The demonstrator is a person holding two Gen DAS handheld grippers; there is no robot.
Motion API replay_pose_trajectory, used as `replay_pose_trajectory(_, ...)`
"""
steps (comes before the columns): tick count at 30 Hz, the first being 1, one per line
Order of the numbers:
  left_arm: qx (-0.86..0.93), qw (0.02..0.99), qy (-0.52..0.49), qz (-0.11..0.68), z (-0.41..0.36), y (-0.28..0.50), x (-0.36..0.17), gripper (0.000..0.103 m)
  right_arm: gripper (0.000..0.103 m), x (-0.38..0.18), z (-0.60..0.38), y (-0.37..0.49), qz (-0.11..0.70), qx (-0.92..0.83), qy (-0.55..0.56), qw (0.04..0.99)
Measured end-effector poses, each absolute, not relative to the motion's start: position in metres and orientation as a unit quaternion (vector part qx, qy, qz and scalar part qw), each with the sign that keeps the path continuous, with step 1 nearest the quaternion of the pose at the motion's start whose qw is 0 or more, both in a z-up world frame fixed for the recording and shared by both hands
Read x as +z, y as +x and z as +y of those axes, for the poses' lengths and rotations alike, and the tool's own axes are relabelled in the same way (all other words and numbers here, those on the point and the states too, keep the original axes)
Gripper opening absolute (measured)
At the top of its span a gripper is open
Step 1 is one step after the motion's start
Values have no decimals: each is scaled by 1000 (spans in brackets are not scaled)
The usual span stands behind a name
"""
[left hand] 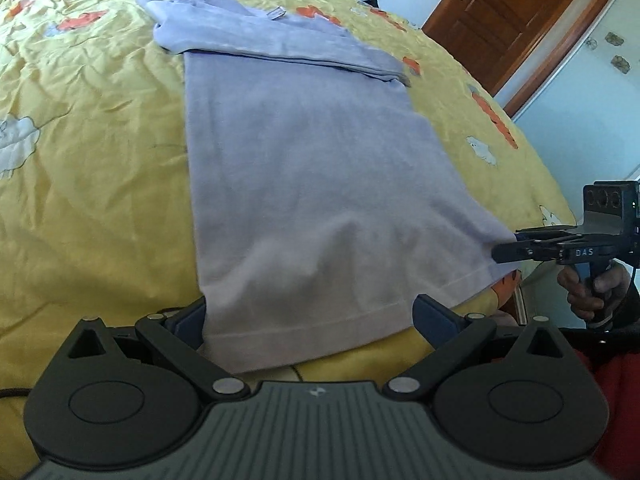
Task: Fold small clothes
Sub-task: 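Grasp the lavender sweater hem with both grippers, then lift the hem with both grippers and fold it over toward the collar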
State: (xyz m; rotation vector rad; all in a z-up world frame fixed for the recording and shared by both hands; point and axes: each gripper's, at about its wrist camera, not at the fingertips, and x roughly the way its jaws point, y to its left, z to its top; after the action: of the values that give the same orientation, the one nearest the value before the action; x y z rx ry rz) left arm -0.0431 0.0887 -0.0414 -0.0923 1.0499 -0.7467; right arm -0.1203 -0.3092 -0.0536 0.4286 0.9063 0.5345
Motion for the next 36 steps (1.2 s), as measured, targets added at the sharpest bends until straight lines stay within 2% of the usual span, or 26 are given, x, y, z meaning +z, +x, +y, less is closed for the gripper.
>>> replay_pose_trajectory(1,-349,798,-44,489,88,-43,-41,103,37,-55,-309,-118,431,254,209,840)
replay_pose_trajectory(7,-352,796,-62,489,85,-41,-41,102,36,-60,-295,-116,431,275,225,829)
replay_pose_trajectory(9,-350,798,-58,487,83,-41,-41,96,29,-60,-290,-116,431,274,223,830)
replay_pose_trajectory(10,-347,802,-50,485,82,-42,-40,86,22,-60,-289,-116,433,271,220,831)
replay_pose_trajectory(11,-341,805,-43,483,81,-43,-38,70,21,-60,-288,-115,434,266,214,833)
replay_pose_trajectory(12,-330,813,-28,479,79,-45,-37,61,18,-59,-287,-115,435,264,210,835)
replay_pose_trajectory(13,-322,817,-18,478,78,-45,-36,44,11,-58,-286,-116,436,264,205,836)
replay_pose_trajectory(14,-315,818,-14,481,78,-44,-36,26,11,-57,-285,-117,436,264,199,837)
replay_pose_trajectory(17,-306,818,-27,486,81,-43,-39,11,9,-51,-282,-121,435,256,180,844)
replay_pose_trajectory(20,-305,821,-36,481,82,-45,-38,7,8,-45,-280,-123,430,253,175,849)
replay_pose_trajectory(36,-325,845,-142,400,87,-14,15,7,7,14,-297,-91,328,259,205,885)
